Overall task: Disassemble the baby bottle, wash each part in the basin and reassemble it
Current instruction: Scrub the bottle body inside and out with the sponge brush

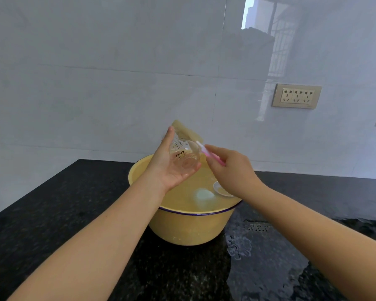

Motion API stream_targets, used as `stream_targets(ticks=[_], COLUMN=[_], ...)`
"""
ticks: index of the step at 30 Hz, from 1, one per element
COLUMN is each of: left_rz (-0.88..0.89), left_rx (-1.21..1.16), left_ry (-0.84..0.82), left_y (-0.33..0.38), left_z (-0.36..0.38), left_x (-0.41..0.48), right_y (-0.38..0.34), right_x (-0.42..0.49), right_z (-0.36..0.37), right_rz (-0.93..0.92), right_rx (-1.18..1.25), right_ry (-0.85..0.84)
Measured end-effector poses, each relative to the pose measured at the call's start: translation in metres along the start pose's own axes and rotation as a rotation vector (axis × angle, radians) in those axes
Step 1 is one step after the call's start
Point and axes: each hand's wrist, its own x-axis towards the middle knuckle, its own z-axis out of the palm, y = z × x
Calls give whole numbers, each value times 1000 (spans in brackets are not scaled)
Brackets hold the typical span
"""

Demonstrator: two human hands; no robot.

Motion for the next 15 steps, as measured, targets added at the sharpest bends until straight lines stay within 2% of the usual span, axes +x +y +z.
stream_targets(ticks=[4, 10, 12, 15], left_rz=[40, 99, 79, 90], left_rx=[-99, -103, -43, 63], left_ry=[87, 171, 147, 21], left_y=[1, 3, 3, 0], left_z=[-2, -8, -9, -5], left_x=[3, 8, 8, 5], right_y=[-3, -16, -17, -13], right_x=[-15, -32, -30, -22], right_z=[-3, -3, 1, 4], right_rz=[0, 15, 69, 186], right_rx=[36, 48, 119, 286], right_ry=[-24, -94, -151, -177])
